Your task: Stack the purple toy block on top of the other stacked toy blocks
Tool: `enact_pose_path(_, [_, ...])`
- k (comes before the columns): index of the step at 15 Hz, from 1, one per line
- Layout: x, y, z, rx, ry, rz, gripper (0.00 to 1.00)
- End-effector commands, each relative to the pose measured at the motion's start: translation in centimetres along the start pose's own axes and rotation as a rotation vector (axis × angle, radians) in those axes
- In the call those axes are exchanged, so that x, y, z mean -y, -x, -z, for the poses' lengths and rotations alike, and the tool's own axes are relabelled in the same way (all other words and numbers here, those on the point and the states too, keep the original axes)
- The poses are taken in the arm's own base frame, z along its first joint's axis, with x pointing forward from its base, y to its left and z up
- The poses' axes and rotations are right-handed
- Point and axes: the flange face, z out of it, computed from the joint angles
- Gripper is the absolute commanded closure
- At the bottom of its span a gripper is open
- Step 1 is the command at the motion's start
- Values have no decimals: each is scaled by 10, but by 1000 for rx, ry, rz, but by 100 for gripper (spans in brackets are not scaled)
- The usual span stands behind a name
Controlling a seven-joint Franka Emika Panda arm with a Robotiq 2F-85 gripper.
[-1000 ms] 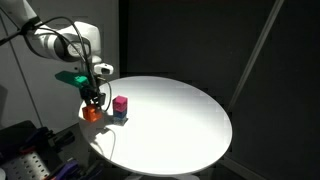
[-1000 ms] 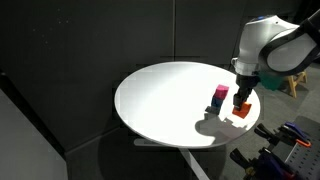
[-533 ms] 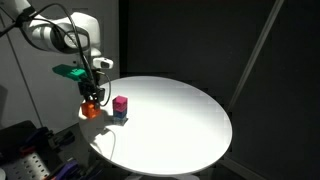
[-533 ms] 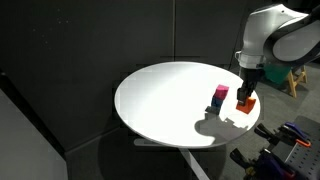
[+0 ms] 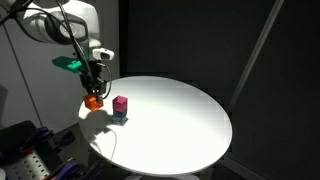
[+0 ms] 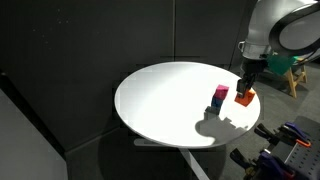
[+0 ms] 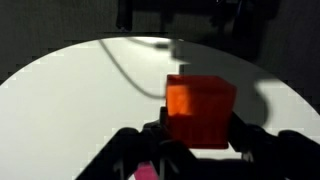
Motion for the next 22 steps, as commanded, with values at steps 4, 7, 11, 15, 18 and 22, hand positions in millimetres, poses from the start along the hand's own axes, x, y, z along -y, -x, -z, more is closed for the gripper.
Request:
enact_pose_path(4, [-21,-11,24,-39,-11,-66,70])
enact_pose_path(7, [-30,-19,29,-52,5,-64,70])
enact_pose_path(11, [-37,-31,38,-75,36,-33,70])
enact_pose_path(15, [-37,-40,43,-93,63,21,70])
enact_pose_path(18, [-36,-42,43,-88,64,60,70])
enact_pose_path(22, [-36,-44,39,-73,59,106,70])
